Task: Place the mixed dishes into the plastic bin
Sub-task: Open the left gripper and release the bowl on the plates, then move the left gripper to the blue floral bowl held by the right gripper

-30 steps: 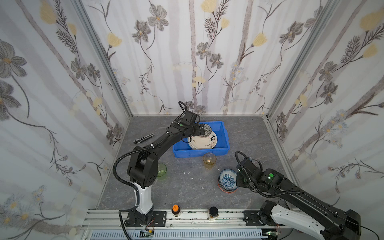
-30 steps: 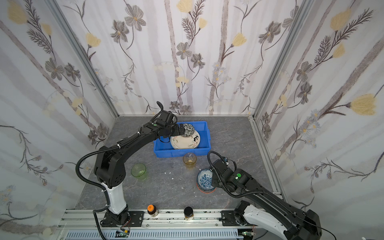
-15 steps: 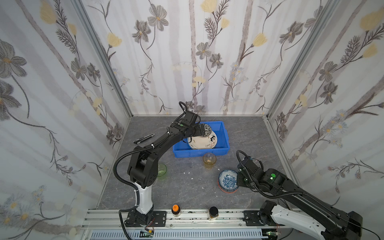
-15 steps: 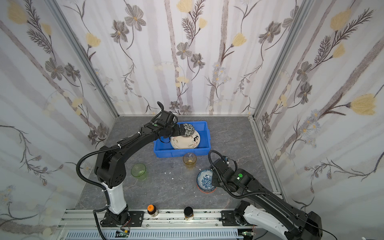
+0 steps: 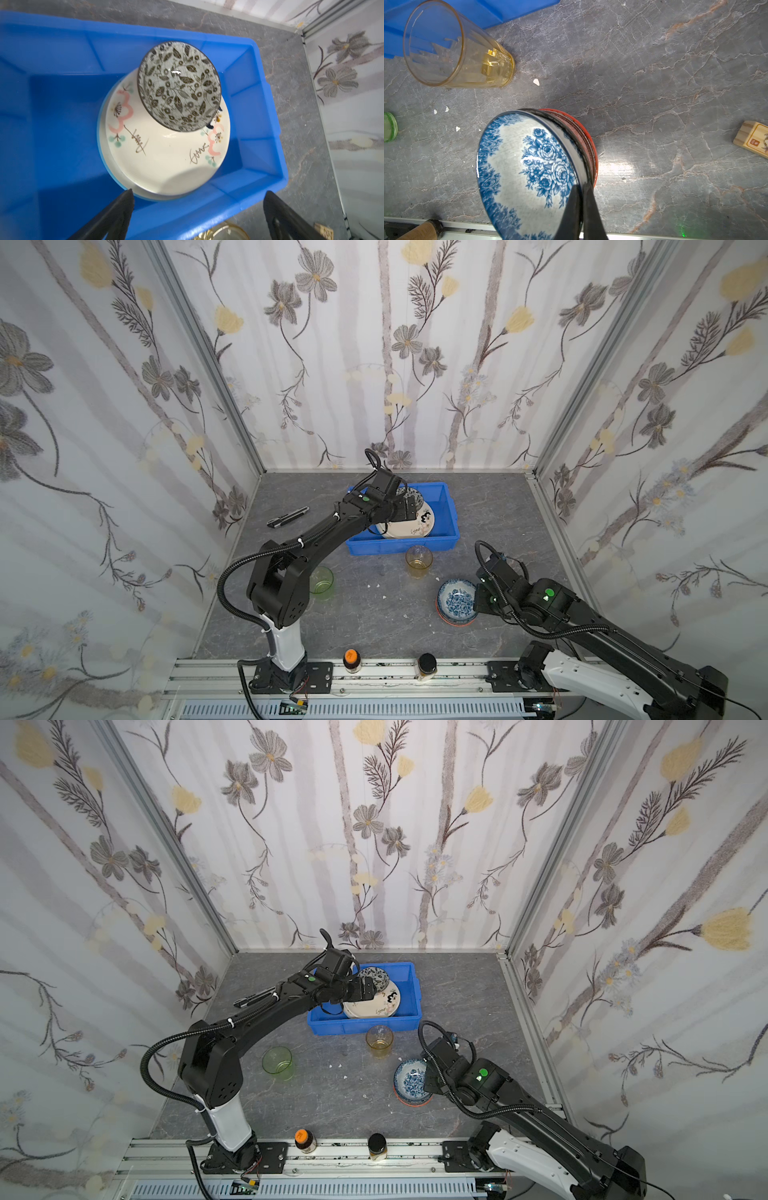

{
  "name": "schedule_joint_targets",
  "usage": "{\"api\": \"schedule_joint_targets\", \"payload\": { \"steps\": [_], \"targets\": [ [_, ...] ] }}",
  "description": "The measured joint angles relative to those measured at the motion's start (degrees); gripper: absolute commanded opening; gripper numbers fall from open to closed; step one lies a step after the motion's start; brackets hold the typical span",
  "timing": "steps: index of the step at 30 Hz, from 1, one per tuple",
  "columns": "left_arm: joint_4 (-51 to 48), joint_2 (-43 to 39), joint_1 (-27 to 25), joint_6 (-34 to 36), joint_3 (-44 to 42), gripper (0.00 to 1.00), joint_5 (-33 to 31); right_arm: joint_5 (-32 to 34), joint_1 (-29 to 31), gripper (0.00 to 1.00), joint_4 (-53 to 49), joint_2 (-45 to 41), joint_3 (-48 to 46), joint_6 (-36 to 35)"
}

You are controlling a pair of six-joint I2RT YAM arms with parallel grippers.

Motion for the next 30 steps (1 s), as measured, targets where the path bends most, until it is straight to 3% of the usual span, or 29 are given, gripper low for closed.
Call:
{"api": "schedule_joint_targets", "payload": {
  "steps": [15, 30],
  "targets": [
    [-1.1, -12.2, -11.4, -4.5, -10.4, 0.98, 1.3, 0.1, -1.7, 0.0, -0.9, -3.1, 2.7, -1.0],
    [-2.0, -10.4, -22.1, -9.0, -11.6, 0.84, 4.4, -0.8, -7.0, 0.0, -0.5, -2.7, 5.0, -7.1]
  ]
}}
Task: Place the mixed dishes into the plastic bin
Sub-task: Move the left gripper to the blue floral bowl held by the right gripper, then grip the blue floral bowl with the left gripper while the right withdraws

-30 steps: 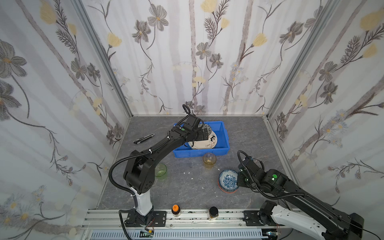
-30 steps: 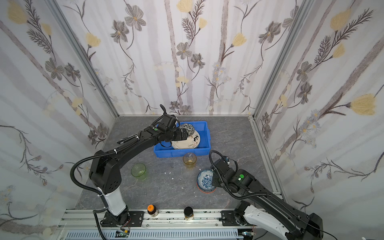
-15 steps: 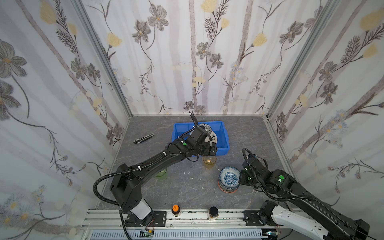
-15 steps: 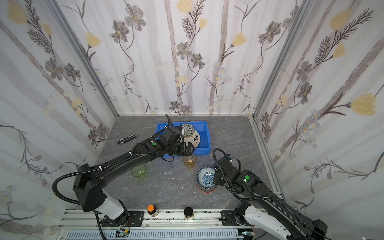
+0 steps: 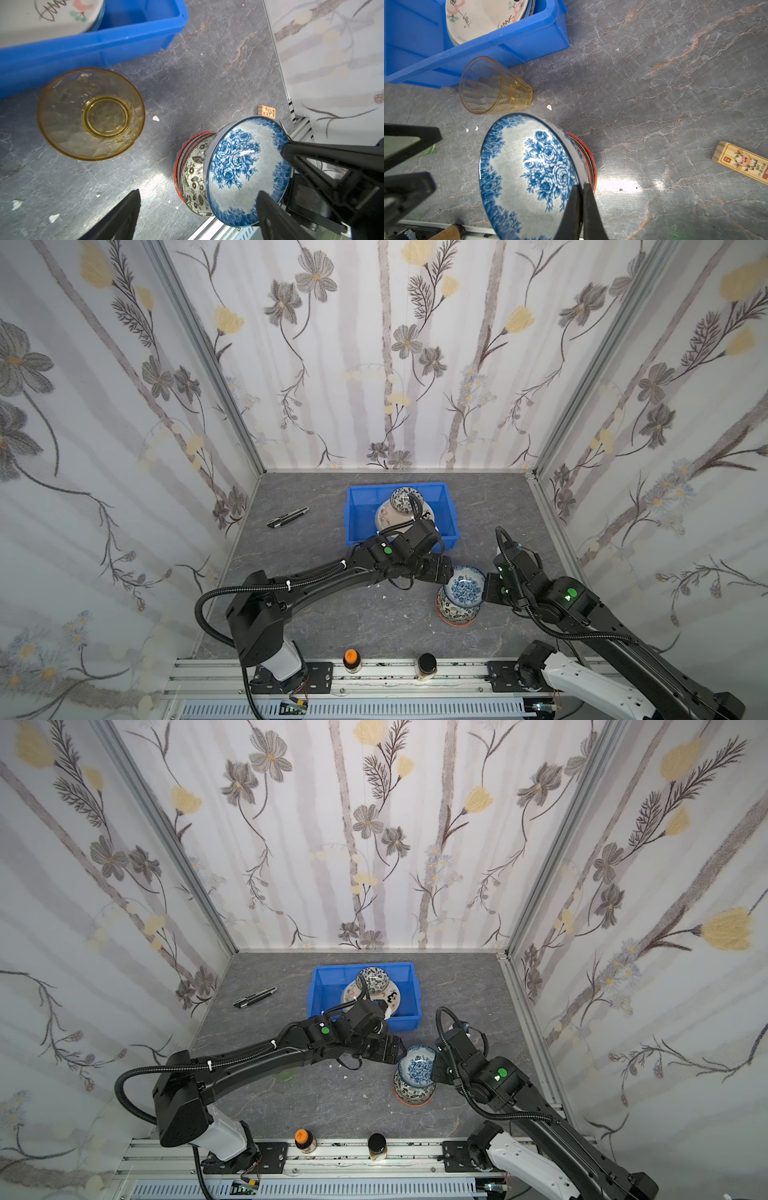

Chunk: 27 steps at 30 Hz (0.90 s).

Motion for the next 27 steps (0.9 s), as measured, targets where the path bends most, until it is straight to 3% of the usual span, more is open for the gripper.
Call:
{"api": "schedule_joint_targets", "payload": {
  "steps": [11, 27],
  "targets": [
    [-0.1, 3.1, -2.3, -2.5, 0.9, 0.58, -1.9, -2.5, -1.7, 0.0, 1.5, 4.0, 3.0, -5.5],
    [-0.7, 5.7, -3.1, -4.5, 1.9, 0.06, -4.7, -4.2, -2.6, 0.0, 2.7, 6.0, 4.0, -8.5]
  ]
}}
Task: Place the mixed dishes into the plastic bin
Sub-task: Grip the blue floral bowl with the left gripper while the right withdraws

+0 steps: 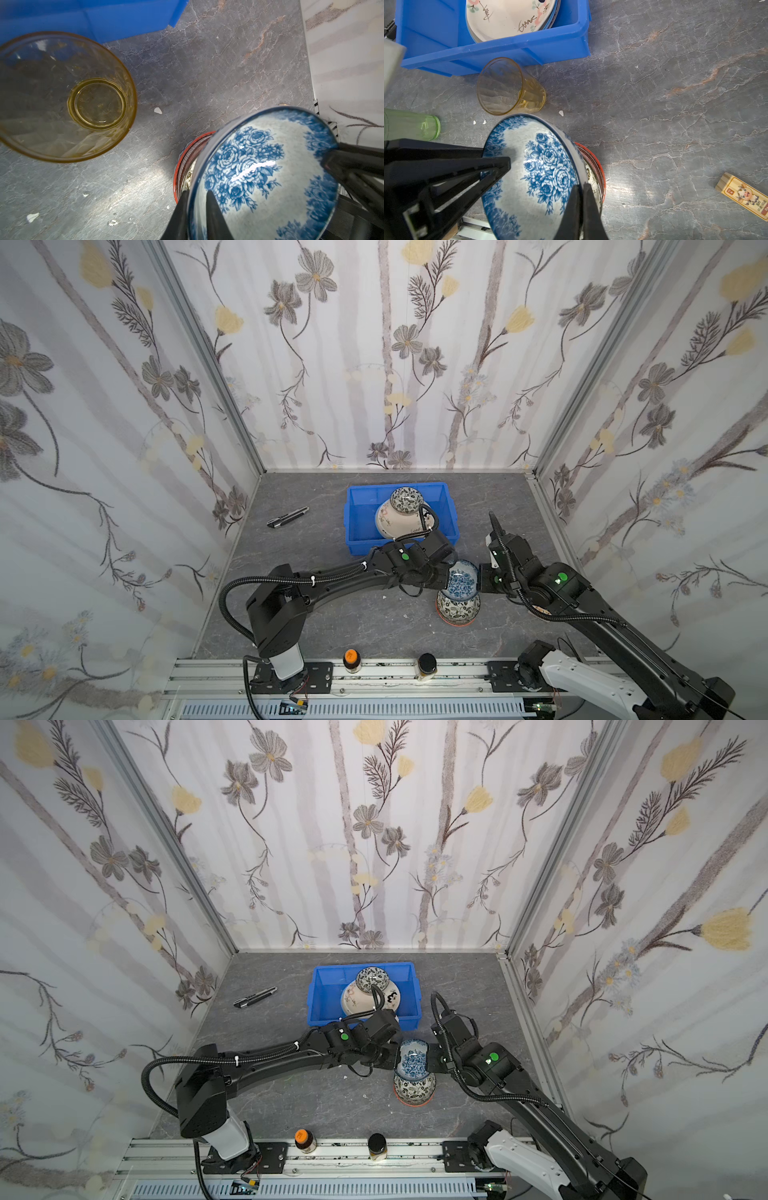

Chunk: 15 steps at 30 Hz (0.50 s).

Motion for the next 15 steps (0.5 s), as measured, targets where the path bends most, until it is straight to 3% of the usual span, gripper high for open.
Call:
{"api": "schedule_joint_targets", "payload": {
  "steps": [3, 7, 12, 15],
  "targets": [
    [0.0, 0.3, 0.2, -0.6, 0.3, 0.0, -0.7, -0.2, 0.0, 0.0, -0.3, 0.0, -0.1, 0.0],
    [0.0, 0.4, 0.2, -0.4, 0.4, 0.0, -0.8, -0.2, 0.0, 0.0, -0.3, 0.0, -0.2, 0.1],
    [0.0, 0.5, 0.3, 0.4, 0.6, 0.0, -1.0, -0.3, 0.0, 0.24, 0.0, -0.1, -0.2, 0.1],
    [-0.8, 0.2, 0.8, 1.0, 0.6, 0.0, -0.5, -0.4, 0.0, 0.3, 1.4, -1.1, 0.2, 0.1]
  ]
}}
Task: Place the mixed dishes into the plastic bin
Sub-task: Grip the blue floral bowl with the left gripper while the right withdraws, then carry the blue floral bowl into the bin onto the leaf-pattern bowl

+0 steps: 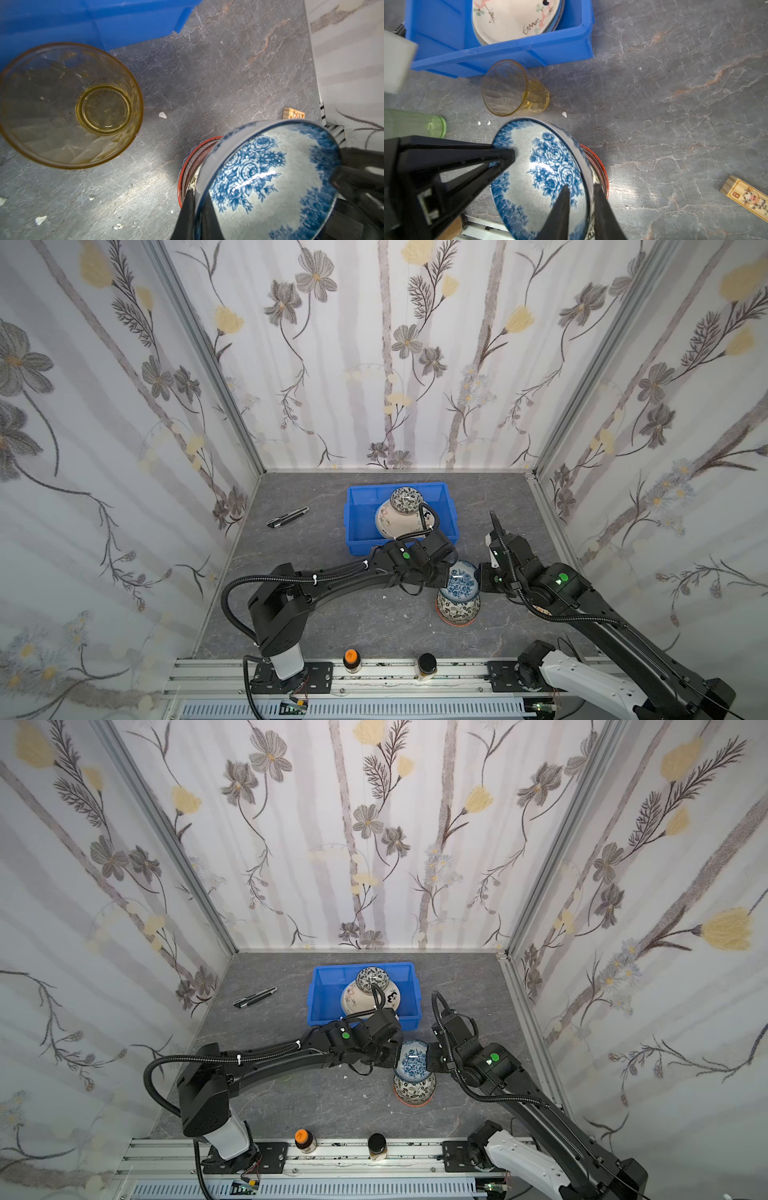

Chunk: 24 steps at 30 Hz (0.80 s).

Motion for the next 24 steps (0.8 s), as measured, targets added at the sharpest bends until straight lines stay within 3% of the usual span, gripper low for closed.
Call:
{"api": "schedule_joint_targets", "payload": {
  "steps": [11, 19, 24],
  "targets": [
    [-4.5, -1.7, 9.5, 6.1, 7.1, 0.0, -2.4, 2.9, -0.4, 0.6, 0.2, -8.7, 1.5, 1.2],
    [-7.8, 5.7, 21.6, 12.2, 19.6, 0.0, -6.8, 3.6, -1.0, 0.77, -0.4, -11.7, 0.4, 2.3],
    [-8.5, 11.6, 26.4, 14.4, 26.3, 0.0, -7.5, 3.6, -1.3, 0.89, -1.2, -13.3, -1.8, 3.6]
  ]
}}
